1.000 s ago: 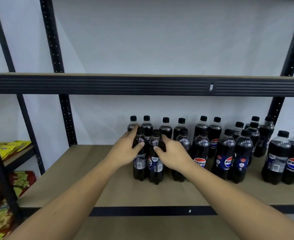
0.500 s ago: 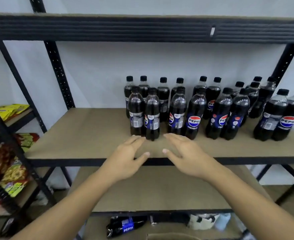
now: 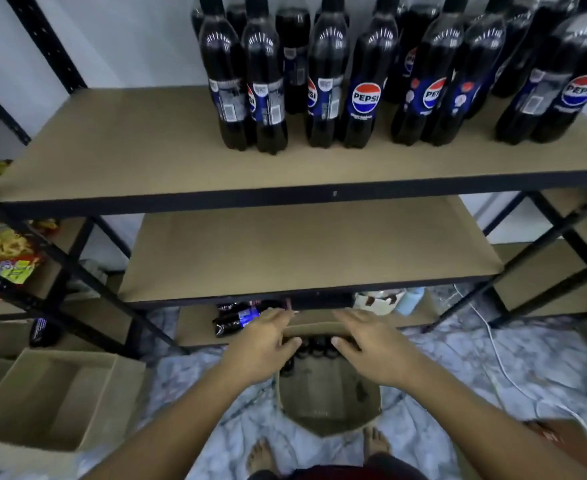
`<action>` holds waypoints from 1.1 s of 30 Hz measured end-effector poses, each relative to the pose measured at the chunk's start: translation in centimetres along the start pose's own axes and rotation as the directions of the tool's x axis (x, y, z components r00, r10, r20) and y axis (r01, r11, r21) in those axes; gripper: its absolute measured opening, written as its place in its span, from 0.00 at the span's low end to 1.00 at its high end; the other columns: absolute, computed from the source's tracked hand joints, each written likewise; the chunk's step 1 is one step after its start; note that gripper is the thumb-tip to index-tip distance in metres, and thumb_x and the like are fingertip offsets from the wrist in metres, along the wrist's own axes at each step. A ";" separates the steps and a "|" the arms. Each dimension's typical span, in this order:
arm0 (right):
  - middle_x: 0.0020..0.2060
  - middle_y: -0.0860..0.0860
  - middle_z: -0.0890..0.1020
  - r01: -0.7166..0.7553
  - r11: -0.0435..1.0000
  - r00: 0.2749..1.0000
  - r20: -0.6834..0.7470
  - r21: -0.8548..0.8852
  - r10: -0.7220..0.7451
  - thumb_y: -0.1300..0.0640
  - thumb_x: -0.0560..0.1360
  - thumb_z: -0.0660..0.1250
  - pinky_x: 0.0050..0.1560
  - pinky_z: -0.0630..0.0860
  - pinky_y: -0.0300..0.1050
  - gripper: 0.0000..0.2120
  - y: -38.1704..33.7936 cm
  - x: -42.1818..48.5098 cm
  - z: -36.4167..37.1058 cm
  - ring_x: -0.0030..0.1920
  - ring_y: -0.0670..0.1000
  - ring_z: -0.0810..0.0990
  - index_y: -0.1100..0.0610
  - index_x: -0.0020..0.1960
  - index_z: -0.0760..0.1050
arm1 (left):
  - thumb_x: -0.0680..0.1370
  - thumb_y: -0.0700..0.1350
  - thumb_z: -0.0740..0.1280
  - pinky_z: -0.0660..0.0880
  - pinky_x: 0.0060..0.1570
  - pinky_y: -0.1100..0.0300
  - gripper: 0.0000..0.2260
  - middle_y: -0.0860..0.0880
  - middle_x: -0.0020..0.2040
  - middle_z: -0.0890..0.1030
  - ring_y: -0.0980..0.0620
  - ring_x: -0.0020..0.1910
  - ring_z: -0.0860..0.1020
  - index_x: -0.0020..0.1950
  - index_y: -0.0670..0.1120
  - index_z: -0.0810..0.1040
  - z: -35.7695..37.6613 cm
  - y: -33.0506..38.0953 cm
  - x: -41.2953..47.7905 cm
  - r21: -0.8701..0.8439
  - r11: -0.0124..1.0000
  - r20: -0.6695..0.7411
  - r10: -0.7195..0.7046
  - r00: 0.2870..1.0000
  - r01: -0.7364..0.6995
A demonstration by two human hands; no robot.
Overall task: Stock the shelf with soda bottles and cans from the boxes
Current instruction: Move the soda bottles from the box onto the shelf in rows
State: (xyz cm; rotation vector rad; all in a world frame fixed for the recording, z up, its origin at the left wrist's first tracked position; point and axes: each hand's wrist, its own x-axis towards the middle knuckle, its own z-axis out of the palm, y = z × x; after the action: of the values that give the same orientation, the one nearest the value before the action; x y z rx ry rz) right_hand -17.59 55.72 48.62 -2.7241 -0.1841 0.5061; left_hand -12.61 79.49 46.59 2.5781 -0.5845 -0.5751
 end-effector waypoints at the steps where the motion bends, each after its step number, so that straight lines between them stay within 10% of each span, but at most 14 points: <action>1: 0.78 0.51 0.65 -0.019 1.000 0.999 0.038 0.004 0.019 0.41 0.84 0.55 0.74 0.65 0.47 0.29 0.8 -0.2 1.4 0.76 0.53 0.65 0.52 0.81 0.59 | 0.82 0.58 0.62 0.67 0.70 0.59 0.28 0.50 0.76 0.69 0.48 0.74 0.69 0.80 0.48 0.65 1.3 -0.2 -0.2 -0.008 1.000 0.032 -0.017 0.999 0.017; 16: 0.64 0.59 0.76 -0.320 0.942 0.914 0.295 0.098 0.280 0.46 0.83 0.58 0.56 0.75 0.51 0.24 8.4 1.6 14.9 0.63 0.62 0.76 0.56 0.74 0.64 | 0.83 0.59 0.62 0.75 0.62 0.51 0.29 0.43 0.72 0.75 0.44 0.66 0.75 0.81 0.49 0.62 16.5 -1.2 3.9 -0.048 0.977 0.363 -0.175 0.915 0.206; 28: 0.63 0.61 0.78 -0.415 0.905 0.864 0.352 0.092 0.361 0.45 0.84 0.54 0.53 0.76 0.50 0.24 27.9 16.7 39.5 0.59 0.62 0.79 0.59 0.73 0.68 | 0.82 0.55 0.62 0.74 0.63 0.49 0.26 0.45 0.72 0.73 0.42 0.67 0.75 0.79 0.51 0.62 42.5 -10.9 25.3 -0.086 0.961 0.313 -0.224 0.923 0.263; 33: 0.68 0.64 0.73 -0.467 0.861 0.880 0.197 0.200 0.432 0.50 0.82 0.59 0.47 0.78 0.52 0.34 34.1 23.4 45.6 0.51 0.63 0.81 0.55 0.82 0.45 | 0.82 0.51 0.65 0.75 0.61 0.49 0.32 0.41 0.71 0.75 0.40 0.66 0.75 0.83 0.50 0.54 48.9 -13.9 33.1 -0.097 0.969 0.207 -0.203 0.957 0.227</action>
State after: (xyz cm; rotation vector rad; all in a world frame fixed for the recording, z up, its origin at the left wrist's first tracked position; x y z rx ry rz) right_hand -10.72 43.55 -11.32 -2.4786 0.4673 0.7998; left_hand -4.47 59.52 -10.08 2.5034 -0.3191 -0.9165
